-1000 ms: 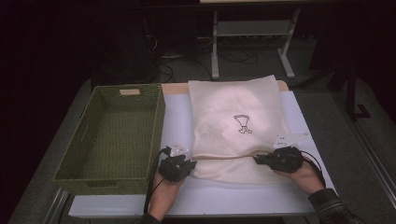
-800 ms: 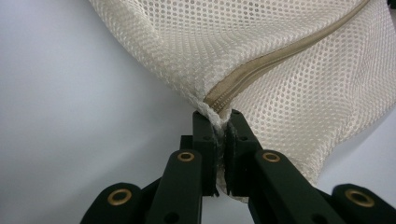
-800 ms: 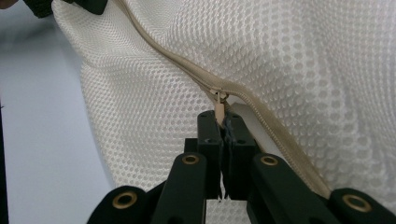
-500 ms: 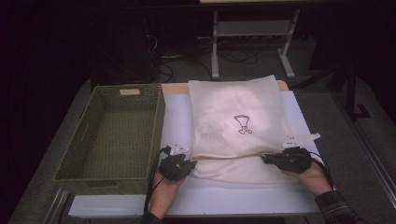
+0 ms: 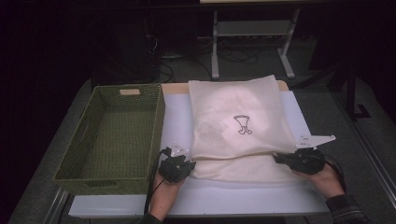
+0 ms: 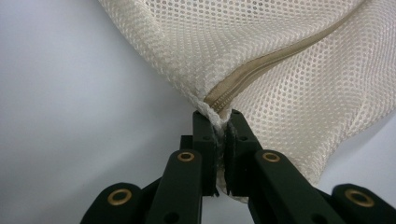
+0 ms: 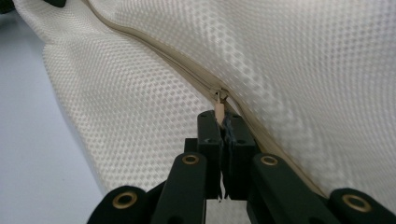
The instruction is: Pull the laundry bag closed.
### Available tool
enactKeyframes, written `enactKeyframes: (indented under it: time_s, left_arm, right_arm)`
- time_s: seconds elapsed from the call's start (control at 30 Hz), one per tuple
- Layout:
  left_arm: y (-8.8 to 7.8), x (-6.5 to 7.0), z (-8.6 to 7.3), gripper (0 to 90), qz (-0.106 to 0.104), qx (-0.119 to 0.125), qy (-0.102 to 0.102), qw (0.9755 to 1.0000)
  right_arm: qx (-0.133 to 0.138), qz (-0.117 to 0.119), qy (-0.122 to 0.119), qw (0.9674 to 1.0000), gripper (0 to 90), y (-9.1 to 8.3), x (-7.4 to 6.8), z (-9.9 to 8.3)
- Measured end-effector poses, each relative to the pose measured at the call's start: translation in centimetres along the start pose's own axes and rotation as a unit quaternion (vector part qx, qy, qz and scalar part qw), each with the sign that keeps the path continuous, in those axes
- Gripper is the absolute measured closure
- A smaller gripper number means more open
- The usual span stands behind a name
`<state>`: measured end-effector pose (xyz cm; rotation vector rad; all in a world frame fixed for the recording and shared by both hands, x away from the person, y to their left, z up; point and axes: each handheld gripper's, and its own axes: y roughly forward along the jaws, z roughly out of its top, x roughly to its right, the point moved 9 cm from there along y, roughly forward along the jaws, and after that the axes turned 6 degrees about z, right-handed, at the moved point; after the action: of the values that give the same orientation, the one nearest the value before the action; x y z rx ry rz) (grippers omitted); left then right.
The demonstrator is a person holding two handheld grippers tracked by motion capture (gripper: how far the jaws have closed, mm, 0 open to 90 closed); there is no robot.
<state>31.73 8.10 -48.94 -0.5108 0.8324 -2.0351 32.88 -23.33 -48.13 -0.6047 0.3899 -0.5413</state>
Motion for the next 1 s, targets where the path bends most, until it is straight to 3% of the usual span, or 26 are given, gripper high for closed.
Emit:
enactKeyframes:
  time_s: [0.57,1.0]
  left_arm:
    - [0.1,0.1,-0.2,84.4,0.0,-0.003,0.004,1.0]
    - [0.1,0.0,-0.3,84.4,0.004,-0.01,0.011,0.9999]
  right_arm:
    - [0.002,-0.043,0.025,0.9987,87.1,-2.8,1.8,-2.3]
    - [-0.004,-0.085,0.054,0.9949,87.0,-5.2,3.5,-4.8]
